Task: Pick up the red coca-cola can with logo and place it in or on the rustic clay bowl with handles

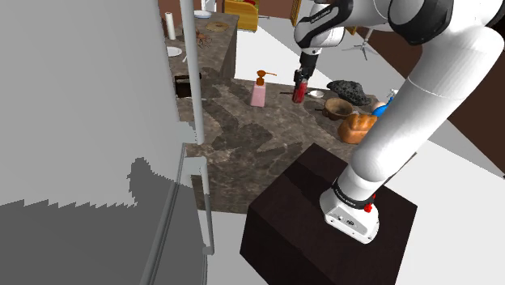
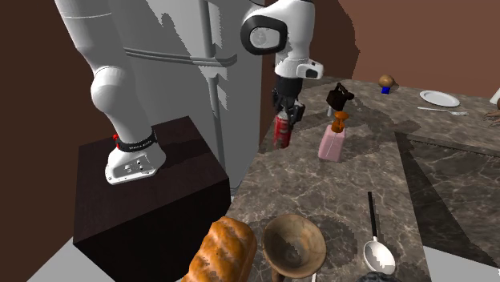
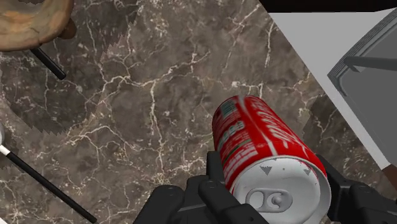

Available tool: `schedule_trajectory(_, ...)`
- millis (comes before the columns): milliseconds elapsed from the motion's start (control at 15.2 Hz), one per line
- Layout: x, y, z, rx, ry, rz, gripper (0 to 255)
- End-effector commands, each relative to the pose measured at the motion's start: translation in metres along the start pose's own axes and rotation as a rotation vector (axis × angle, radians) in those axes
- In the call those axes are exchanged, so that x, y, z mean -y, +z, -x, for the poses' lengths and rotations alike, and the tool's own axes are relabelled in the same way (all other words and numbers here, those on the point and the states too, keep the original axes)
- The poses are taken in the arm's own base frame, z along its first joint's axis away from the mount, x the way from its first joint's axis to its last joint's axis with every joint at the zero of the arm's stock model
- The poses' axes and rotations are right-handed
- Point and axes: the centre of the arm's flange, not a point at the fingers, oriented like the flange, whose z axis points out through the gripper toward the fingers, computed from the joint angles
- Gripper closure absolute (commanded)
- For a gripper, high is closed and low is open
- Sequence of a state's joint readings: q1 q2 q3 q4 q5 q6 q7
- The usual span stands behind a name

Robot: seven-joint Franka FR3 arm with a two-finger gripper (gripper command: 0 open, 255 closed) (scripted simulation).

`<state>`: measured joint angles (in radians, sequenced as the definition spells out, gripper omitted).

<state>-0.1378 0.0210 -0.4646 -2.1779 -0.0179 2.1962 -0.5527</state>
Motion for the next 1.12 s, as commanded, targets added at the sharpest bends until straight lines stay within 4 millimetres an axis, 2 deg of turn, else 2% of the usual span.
schedule_trajectory(0, -0.021, -0.004, 0.010, 0.000, -0.001, 0.000, 255)
schedule_trajectory(1056, -0.209, -0.019, 0.105, 0.000, -0.001, 0.000, 255)
